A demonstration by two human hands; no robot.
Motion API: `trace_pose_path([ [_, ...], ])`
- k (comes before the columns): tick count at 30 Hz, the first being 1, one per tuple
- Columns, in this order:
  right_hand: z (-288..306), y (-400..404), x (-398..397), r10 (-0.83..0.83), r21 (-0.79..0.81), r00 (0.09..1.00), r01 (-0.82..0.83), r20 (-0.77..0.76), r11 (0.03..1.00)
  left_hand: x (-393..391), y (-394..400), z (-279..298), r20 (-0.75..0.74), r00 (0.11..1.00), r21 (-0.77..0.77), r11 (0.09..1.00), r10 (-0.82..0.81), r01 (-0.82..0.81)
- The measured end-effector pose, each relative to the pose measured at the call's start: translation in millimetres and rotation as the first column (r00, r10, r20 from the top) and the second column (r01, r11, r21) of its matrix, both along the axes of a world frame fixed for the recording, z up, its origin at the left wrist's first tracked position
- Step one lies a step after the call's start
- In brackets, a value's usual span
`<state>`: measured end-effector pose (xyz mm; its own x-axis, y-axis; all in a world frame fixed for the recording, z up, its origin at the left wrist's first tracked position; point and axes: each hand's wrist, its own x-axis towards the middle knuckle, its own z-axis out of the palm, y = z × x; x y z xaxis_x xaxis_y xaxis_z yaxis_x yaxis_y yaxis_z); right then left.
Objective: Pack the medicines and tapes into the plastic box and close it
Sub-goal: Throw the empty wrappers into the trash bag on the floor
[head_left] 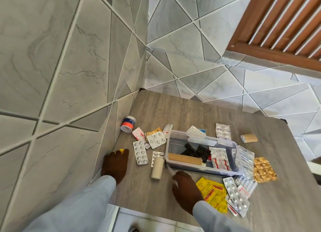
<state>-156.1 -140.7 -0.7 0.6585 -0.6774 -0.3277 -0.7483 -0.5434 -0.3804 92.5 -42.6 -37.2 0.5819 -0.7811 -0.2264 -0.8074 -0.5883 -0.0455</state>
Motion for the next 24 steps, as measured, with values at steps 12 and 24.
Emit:
trace_pose_path([
  [12, 57, -14, -63, -0.547, 0.413, 0.668, 0.369, 0.505, 0.832, -50, -36, 70, -0.424, 0.872, -0.444, 0.782, 0.246, -0.437],
  [24, 101, -18, -280, -0.879, 0.837, 0.096, 0.273, 0.466, 0.474, -372, -81, 158, -0.962, -0.044, -0.206, 0.820, -0.271, -0.534],
])
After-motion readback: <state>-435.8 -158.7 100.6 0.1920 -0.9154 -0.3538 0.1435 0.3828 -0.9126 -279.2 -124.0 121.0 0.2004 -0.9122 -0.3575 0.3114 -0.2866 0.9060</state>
